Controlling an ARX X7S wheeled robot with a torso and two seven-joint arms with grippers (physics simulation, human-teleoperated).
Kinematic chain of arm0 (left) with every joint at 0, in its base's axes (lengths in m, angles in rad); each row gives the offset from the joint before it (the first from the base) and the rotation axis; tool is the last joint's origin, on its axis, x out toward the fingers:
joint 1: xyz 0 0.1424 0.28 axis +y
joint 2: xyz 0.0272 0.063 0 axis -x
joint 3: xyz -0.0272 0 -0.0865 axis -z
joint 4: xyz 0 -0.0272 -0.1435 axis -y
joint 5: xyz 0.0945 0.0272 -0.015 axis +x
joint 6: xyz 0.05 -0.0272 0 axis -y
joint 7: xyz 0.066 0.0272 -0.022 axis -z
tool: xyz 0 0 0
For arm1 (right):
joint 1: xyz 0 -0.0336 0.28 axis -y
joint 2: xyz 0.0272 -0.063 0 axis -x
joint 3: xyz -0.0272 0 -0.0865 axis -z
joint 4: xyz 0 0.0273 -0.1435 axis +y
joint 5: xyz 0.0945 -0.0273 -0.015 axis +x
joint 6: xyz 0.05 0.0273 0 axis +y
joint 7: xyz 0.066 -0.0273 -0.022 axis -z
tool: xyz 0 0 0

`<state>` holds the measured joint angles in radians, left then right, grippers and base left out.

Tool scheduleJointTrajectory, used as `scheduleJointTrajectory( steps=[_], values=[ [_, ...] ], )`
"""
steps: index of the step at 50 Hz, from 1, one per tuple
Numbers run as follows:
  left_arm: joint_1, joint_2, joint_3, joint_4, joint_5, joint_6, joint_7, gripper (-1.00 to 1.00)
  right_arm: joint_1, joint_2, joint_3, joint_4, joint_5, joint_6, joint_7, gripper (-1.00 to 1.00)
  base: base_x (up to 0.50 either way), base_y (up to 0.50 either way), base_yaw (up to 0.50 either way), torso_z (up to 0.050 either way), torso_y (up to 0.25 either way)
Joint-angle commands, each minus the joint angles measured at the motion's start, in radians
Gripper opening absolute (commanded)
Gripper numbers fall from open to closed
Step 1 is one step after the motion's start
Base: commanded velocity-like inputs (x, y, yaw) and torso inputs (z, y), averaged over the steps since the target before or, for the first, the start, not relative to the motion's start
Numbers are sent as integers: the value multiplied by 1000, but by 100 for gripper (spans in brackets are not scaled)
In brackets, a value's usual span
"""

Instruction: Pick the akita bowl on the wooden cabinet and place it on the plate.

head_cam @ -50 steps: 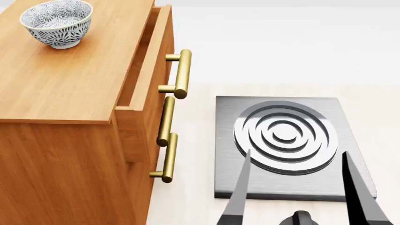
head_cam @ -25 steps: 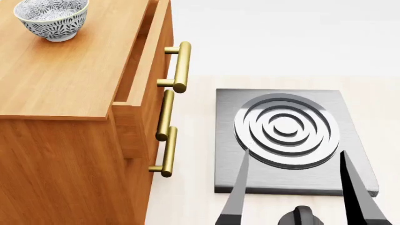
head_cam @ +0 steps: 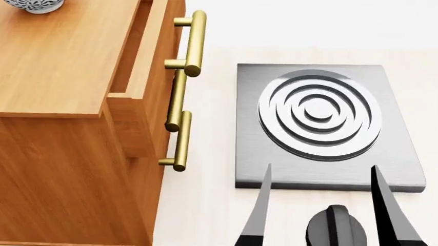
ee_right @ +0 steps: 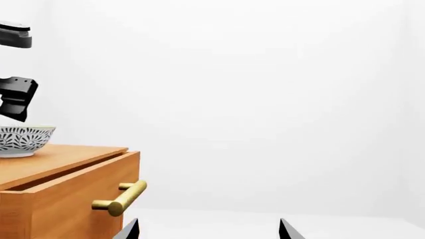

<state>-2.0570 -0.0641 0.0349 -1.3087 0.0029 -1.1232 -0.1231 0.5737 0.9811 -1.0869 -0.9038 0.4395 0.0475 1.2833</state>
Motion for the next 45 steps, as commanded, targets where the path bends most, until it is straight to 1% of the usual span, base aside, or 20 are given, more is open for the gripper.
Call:
scheduleJointTrajectory(
  steps=[1,6,13,15,17,18,19,20,24,25,26,27,28,29,30,32,33,36,37,45],
  values=[
    [11,-1,41,0,-1,-45,25,100,-3,0,3,-2,-2,1,0,100,0,0,0,0,0],
    [18,-4,38,0,-6,-77,25,100,-2,-2,4,-6,-2,6,0,100,0,0,0,0,0],
    [39,-8,22,0,-8,-177,31,100,-4,-3,6,-7,-3,8,0,100,0,0,0,0,0],
    [44,-7,24,0,-7,-174,47,100,-5,-2,7,-7,-4,7,0,100,0,0,0,0,0],
    [48,-3,34,0,-8,-182,89,100,-6,-1,8,-7,-4,6,0,100,0,0,0,0,0],
    [53,-1,47,0,-7,-211,120,100,-5,-1,8,-8,-3,7,1,100,0,0,0,0,0],
    [58,-3,14,0,-21,-213,136,100,-5,0,9,-10,-4,7,1,100,0,0,0,0,0],
    [60,1,31,0,-9,-212,147,100,-6,0,10,-10,-3,8,2,100,0,0,0,0,0],
    [68,2,26,0,-8,-220,178,100,-8,0,12,-5,-3,4,1,100,0,0,0,0,0],
    [69,3,39,0,-2,-219,181,100,-8,1,12,-5,-3,4,1,100,0,0,0,0,0],
    [72,10,93,0,8,-207,235,100,-9,1,12,-3,-3,2,0,100,0,0,0,0,0],
    [73,12,111,0,9,-194,240,100,-10,1,13,-2,-2,0,0,100,0,0,0,0,0],
    [72,11,106,0,1,-182,241,100,-10,1,13,-1,-2,0,0,100,0,0,0,0,0],
    [72,18,156,0,13,-159,275,-100,-11,1,13,-1,-3,1,-1,100,0,0,0,0,0],
    [71,18,170,0,18,-152,246,-100,-11,1,13,-1,-3,1,-1,100,0,0,0,0,0],
    [72,17,183,0,6,-147,256,-100,-11,0,14,-1,-2,1,-2,100,0,0,0,0,-8],
    [71,15,190,0,14,-118,212,-100,-12,-1,14,3,-2,-1,-3,100,0,0,0,0,0],
    [71,12,202,0,4,-112,203,-100,-12,-2,14,3,-2,-1,-4,100,0,0,0,0,0],
    [71,10,208,0,8,-87,178,-100,-11,-2,14,0,-3,3,-4,100,0,0,0,0,0],
    [64,6,252,0,4,-61,162,-100,-14,-3,16,-2,-5,3,-5,100,1,0,0,0,-4]
  ],
)
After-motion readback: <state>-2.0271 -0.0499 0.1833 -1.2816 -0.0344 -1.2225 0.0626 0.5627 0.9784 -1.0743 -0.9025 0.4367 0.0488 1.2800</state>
